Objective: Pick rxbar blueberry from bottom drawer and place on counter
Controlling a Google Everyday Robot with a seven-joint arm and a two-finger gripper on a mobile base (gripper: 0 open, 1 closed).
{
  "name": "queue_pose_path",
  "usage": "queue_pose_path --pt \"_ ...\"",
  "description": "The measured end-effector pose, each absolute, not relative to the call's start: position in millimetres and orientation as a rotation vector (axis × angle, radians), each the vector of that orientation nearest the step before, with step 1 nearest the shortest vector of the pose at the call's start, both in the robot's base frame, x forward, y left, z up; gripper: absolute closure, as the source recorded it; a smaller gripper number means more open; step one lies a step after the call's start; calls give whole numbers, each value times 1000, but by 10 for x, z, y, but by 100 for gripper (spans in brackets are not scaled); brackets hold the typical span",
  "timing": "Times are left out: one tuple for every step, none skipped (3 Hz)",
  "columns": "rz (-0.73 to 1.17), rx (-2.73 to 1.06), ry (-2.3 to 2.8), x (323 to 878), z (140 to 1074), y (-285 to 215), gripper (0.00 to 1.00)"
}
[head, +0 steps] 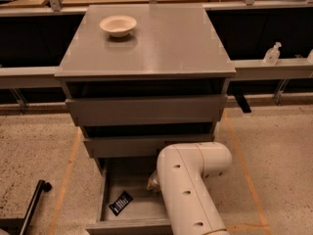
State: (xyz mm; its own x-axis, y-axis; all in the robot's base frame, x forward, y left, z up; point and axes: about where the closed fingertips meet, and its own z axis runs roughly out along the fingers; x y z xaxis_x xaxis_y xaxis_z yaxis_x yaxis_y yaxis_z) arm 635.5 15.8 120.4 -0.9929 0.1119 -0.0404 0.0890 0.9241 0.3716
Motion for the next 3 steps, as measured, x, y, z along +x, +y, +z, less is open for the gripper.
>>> queue_pose_path --pt "566 152 2990 6209 1448 59 59" --pt "547 203 2797 6512 2257 -388 71" --pt "557 234 2594 6606 3139 -837 94"
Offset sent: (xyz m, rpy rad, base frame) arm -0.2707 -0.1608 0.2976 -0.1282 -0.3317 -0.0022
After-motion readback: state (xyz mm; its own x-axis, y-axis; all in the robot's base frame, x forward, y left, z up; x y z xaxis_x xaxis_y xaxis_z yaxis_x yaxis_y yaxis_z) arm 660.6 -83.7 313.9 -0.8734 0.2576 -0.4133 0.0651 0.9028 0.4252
